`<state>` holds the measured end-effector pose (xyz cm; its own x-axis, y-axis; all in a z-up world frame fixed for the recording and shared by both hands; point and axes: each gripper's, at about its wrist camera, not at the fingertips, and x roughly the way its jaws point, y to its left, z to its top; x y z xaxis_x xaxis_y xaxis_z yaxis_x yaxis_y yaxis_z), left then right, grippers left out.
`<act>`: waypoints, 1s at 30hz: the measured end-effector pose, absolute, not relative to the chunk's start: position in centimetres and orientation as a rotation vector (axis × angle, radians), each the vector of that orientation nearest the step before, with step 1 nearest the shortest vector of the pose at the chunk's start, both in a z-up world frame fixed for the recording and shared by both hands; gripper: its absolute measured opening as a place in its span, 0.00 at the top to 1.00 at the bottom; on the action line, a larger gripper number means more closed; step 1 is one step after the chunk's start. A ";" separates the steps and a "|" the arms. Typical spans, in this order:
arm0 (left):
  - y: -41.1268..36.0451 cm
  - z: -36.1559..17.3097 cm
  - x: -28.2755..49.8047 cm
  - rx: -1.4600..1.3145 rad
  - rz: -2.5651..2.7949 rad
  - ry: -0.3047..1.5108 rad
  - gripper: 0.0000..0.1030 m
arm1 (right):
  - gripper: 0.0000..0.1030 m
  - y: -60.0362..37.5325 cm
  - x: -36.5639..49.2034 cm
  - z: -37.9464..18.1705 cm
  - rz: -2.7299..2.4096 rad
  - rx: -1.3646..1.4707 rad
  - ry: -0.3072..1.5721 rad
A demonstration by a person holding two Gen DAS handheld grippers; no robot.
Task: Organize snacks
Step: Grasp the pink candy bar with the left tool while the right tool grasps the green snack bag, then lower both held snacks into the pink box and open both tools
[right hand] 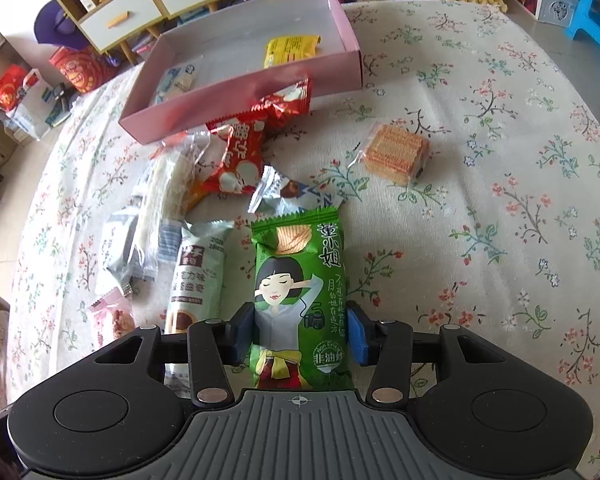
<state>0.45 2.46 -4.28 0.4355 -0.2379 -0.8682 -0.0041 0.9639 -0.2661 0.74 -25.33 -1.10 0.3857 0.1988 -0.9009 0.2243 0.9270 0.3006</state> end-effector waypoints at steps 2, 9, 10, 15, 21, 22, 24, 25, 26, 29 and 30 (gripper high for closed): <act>2.5 -4.1 0.6 -0.253 -0.162 1.111 0.70 | 0.56 -25.5 0.8 -0.9 -0.016 0.415 1.177; 2.5 -2.8 1.4 -0.287 -0.192 1.063 0.70 | 0.56 -26.2 1.1 0.3 0.002 0.462 1.139; 2.5 -2.5 1.5 -0.289 -0.196 1.053 0.70 | 0.56 -26.3 1.1 0.5 0.005 0.471 1.133; 2.5 -2.1 2.7 -0.322 -0.216 1.024 0.70 | 0.56 -27.2 1.9 1.3 0.007 0.515 1.087; 2.2 -1.9 4.8 -0.369 -0.262 1.032 0.70 | 0.56 -27.9 3.4 2.1 0.038 0.532 1.024; 2.1 -1.8 5.2 -0.368 -0.269 1.026 0.70 | 0.56 -28.0 3.7 2.1 0.043 0.535 1.021; 1.9 -1.5 5.9 -0.363 -0.286 1.013 0.71 | 0.56 -28.1 4.4 2.1 0.051 0.537 1.016; 1.7 -1.4 6.3 -0.359 -0.298 1.010 0.71 | 0.56 -28.2 4.8 2.1 0.056 0.536 1.013; 1.7 -1.3 6.7 -0.368 -0.304 1.007 0.70 | 0.56 -28.2 5.1 2.1 0.061 0.535 1.011; 1.8 -1.0 7.8 -0.403 -0.295 1.000 0.71 | 0.56 -28.4 6.1 2.0 0.066 0.554 1.008; 1.7 -0.9 8.2 -0.400 -0.291 0.991 0.71 | 0.56 -28.6 6.4 2.0 0.063 0.565 1.006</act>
